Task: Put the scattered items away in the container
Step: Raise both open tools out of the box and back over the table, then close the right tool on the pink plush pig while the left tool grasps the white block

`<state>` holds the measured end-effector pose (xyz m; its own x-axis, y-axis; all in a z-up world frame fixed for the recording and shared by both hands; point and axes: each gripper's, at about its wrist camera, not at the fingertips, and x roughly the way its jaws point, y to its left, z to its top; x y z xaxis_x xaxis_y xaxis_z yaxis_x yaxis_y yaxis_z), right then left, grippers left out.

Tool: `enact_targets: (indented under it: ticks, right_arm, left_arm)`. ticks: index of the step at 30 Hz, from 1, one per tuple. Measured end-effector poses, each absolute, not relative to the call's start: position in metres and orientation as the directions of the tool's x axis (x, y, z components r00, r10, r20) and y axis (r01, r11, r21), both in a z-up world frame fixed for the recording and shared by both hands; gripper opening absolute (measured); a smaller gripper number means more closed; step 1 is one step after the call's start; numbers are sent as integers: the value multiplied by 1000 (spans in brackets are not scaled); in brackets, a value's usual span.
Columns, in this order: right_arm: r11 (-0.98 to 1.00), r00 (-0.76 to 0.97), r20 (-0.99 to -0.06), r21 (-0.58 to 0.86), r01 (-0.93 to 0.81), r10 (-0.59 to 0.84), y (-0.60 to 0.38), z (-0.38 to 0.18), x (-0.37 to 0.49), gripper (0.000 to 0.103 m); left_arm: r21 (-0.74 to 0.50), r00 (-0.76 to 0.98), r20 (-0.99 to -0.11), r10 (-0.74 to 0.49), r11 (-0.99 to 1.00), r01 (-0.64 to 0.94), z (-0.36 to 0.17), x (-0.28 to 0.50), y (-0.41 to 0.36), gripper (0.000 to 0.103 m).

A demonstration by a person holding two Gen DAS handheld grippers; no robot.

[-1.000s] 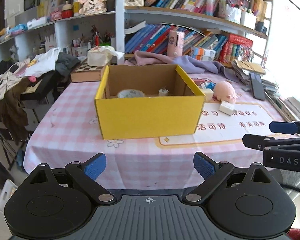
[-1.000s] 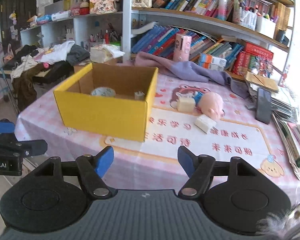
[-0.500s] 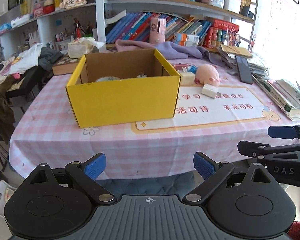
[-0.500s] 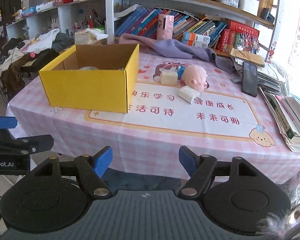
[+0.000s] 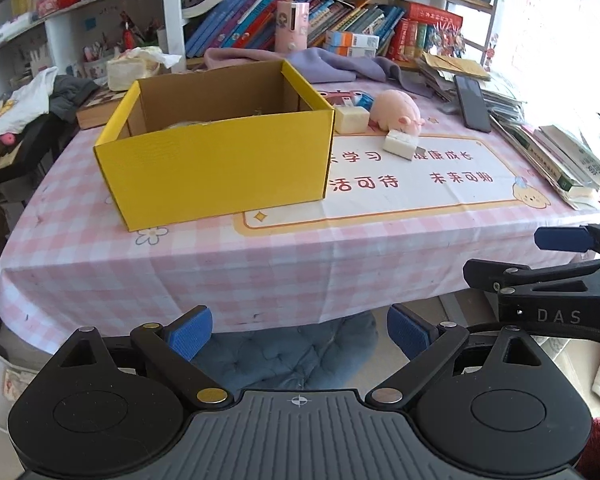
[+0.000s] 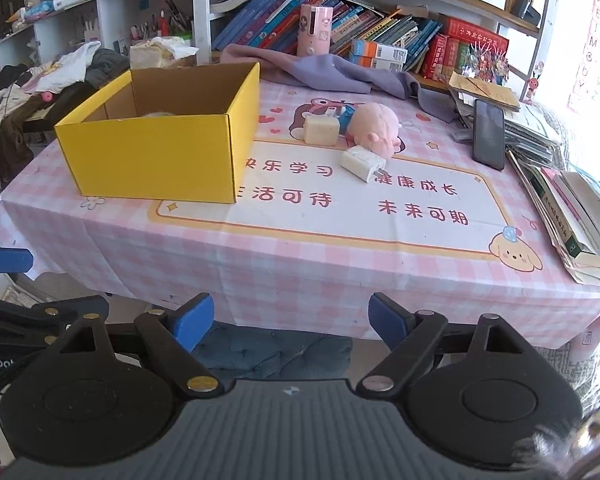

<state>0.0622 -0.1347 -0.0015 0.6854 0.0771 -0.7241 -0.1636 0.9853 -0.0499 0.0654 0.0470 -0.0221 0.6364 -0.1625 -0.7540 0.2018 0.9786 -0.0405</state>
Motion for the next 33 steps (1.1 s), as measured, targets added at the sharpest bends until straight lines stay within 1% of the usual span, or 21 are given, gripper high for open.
enact_targets:
  ticks: [10, 17, 23, 28, 33]
  right_arm:
    - [987, 685, -727, -63, -150, 58, -145, -2, 81, 84]
    - [993, 683, -730, -59, -106, 30, -166, -4, 90, 85]
    - [998, 683, -730, -56, -28, -22, -198, -6, 94, 85]
    - [999, 716, -696, -33, 26, -41, -223, -3, 98, 82]
    - [999, 744, -666, -14, 45, -43, -242, 1, 118, 82]
  left_arm:
    - [-58, 628, -755, -188, 973, 222, -23, 85, 36, 96]
    - [-60, 599, -762, -245, 948, 312, -27, 102, 6, 96]
    - [-82, 575, -759, -305, 921, 381, -31, 118, -23, 96]
    - [-67, 583, -725, -366, 881, 469, -28, 128, -53, 95]
    - [-41, 610, -693, -384, 866, 499, -23, 146, -77, 95]
